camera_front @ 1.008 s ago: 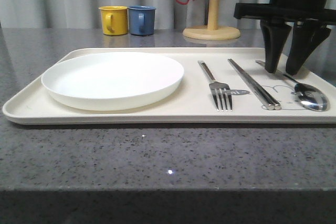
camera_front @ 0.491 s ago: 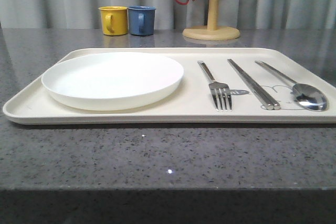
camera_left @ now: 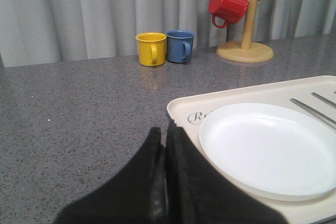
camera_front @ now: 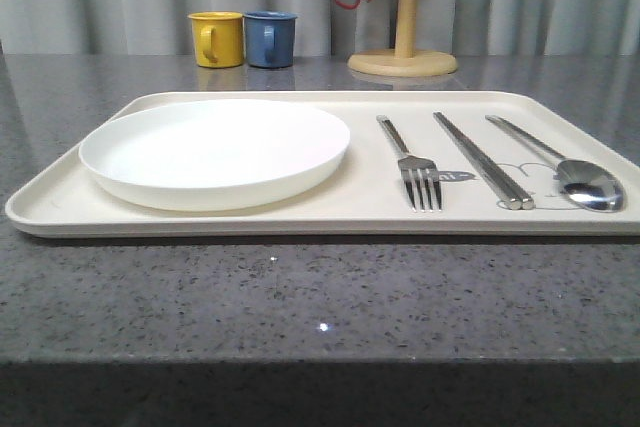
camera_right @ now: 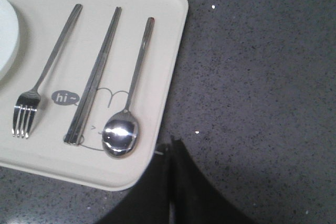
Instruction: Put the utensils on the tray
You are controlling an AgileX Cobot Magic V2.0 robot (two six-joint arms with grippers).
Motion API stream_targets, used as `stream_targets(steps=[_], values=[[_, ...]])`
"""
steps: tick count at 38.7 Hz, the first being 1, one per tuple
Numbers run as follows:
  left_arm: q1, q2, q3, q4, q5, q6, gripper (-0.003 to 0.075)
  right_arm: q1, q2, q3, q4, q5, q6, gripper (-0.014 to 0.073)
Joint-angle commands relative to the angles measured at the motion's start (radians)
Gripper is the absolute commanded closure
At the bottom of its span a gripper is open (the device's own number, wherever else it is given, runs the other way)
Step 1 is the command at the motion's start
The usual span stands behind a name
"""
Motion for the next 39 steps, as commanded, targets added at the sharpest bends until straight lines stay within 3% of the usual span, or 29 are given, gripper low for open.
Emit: stream_targets(steps=[1, 8, 14, 39], values=[[0.002, 0.007, -0.026, -0.008, -0.085, -0.010, 0.0738, -0.001, -0.148, 0.111, -0.045, -0.207, -0.012, 0.0662], [0.002, 0.007, -0.026, -0.008, -0.085, -0.010, 0.0738, -0.001, -0.411, 0.306, -0.054, -0.325, -0.012, 0.0662], [0.002, 0.007, -0.026, -0.008, -0.085, -0.010, 0.0738, -0.001, -0.525, 0.341, -0.052, -0.321, -0.012, 0.0662], [0.002, 0.007, -0.026, -0.008, -0.085, -0.010, 0.0738, -0.001, -0.540, 0.342, -0.052, -0.323, -0.012, 0.0662]])
